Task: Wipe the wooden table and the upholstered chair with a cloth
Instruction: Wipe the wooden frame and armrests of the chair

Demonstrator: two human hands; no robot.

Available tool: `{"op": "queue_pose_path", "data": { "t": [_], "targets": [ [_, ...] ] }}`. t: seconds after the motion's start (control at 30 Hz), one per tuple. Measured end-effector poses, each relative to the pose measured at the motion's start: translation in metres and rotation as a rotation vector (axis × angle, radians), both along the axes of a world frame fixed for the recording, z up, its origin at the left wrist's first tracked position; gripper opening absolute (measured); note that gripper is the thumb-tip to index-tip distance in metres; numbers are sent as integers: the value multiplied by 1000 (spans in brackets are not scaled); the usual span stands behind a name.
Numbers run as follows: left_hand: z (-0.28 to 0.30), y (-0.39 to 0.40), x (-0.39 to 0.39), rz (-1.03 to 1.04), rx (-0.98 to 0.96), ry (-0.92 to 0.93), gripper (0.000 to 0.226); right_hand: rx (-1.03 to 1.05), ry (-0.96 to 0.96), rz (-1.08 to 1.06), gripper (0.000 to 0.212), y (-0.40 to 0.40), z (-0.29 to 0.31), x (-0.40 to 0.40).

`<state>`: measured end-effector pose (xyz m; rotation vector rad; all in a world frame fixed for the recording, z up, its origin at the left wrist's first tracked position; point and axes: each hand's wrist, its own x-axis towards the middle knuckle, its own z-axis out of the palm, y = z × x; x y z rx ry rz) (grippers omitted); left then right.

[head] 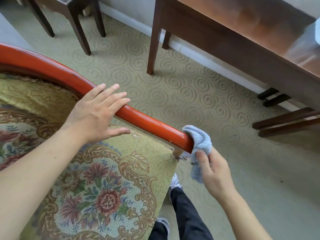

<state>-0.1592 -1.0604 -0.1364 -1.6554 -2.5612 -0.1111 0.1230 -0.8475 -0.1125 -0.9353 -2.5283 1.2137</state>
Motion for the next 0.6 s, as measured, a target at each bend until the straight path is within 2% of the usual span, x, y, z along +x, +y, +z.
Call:
{"op": "queue_pose_path", "data": {
  "t": [0.07,0.17,0.3,0.43,0.53,0.6],
  "targets": [
    [-1,-1,-1,-4,-1,4,94,179,-20,88,48,-17,-23,-10],
    [-2,0,-2,-2,-9,14,95,330,-45,21,65,-29,-34,-22],
    [-2,0,-1,12,-19,13,95,387,-79,36,67,-32,-33,-28],
    [3,-1,0,16,-58,2,100,465,-203,87,69,-46,-25,-49],
    [8,-2,0,10,-87,-2,107,536,-285,167,65,-62,-18,-78],
    [14,-3,-4,12,-38,-25,108,575,-316,258,64,-74,-15,-100]
  ]
}}
